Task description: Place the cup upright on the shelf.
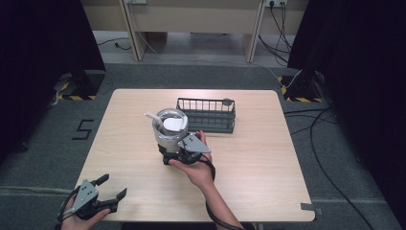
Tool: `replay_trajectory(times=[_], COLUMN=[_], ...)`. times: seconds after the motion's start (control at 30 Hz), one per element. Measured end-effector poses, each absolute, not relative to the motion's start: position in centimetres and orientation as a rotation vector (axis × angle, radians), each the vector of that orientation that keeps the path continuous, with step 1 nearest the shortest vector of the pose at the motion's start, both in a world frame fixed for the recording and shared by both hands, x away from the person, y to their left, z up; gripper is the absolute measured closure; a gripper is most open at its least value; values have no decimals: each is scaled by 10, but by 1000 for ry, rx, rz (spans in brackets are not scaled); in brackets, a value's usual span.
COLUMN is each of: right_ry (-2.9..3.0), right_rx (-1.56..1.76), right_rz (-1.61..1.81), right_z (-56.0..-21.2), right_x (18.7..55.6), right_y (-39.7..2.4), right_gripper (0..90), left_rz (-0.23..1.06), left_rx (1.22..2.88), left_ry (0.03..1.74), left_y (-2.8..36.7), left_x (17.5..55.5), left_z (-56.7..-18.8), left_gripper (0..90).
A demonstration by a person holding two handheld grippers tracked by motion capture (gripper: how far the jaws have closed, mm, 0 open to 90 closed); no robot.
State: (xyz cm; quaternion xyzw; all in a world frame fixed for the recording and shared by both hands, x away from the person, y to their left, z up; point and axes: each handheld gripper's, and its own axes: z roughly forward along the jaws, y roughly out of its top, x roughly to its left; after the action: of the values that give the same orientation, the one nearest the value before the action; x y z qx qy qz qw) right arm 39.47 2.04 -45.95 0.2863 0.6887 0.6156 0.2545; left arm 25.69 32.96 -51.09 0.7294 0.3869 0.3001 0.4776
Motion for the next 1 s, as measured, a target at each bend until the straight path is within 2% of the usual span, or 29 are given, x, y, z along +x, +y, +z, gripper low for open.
replay_trajectory(times=[1.0], right_ry=[1751], right_rx=[921], right_rz=[1561], right_z=[-435], right_x=[417], right_y=[-36], right_gripper=[97], left_rz=[723], left_rx=[1782], left_ry=[947], left_y=[328], left_x=[257], left_z=[-511], left_gripper=[153])
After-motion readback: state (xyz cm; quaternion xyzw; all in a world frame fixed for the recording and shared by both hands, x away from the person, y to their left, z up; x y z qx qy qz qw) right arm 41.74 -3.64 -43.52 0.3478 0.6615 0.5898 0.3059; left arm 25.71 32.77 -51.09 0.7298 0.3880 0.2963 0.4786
